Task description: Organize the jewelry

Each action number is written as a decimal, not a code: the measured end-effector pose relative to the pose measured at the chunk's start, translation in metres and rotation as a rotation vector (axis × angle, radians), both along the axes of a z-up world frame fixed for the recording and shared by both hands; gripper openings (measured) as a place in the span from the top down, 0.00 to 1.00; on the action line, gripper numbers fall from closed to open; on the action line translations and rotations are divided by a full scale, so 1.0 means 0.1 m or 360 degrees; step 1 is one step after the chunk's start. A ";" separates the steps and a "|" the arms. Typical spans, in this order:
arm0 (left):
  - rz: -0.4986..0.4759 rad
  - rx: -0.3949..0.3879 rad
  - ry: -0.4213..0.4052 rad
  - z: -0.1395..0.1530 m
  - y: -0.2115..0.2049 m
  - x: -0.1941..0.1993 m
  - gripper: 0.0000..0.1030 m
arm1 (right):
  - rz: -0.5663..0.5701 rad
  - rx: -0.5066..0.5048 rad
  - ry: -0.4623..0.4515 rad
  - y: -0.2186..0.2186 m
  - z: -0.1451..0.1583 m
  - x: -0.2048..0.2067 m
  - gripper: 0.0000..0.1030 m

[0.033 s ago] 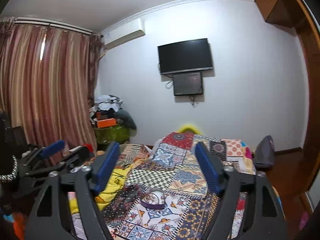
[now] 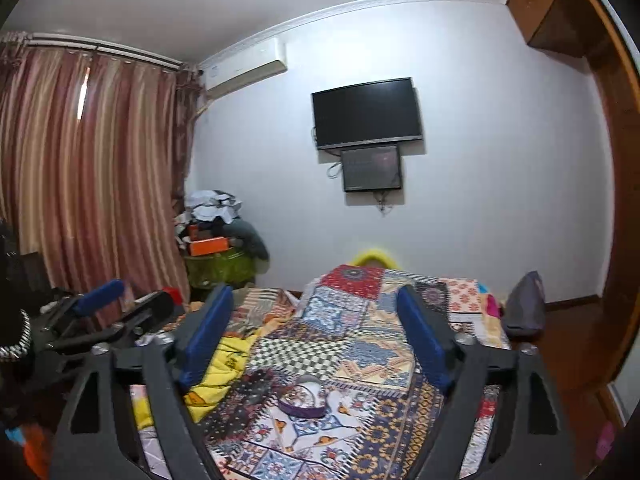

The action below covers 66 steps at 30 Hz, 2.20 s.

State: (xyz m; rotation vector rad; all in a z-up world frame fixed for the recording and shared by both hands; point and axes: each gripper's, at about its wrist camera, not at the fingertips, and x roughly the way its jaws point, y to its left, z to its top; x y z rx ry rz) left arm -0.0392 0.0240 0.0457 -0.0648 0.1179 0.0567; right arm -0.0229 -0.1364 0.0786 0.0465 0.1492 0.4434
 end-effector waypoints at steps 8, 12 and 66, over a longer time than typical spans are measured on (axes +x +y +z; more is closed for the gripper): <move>0.0018 -0.0041 0.0018 0.00 0.04 -0.10 0.01 | -0.0136 -0.0141 -0.0066 0.11 -0.06 -0.08 0.00; 0.0028 -0.0039 0.0029 -0.02 0.03 -0.14 0.01 | -0.0117 -0.0155 -0.0042 0.07 -0.09 -0.10 0.00; 0.0036 0.0000 0.0105 -0.15 -0.07 0.06 0.01 | -0.0095 -0.0075 0.0117 -0.15 -0.12 -0.10 0.00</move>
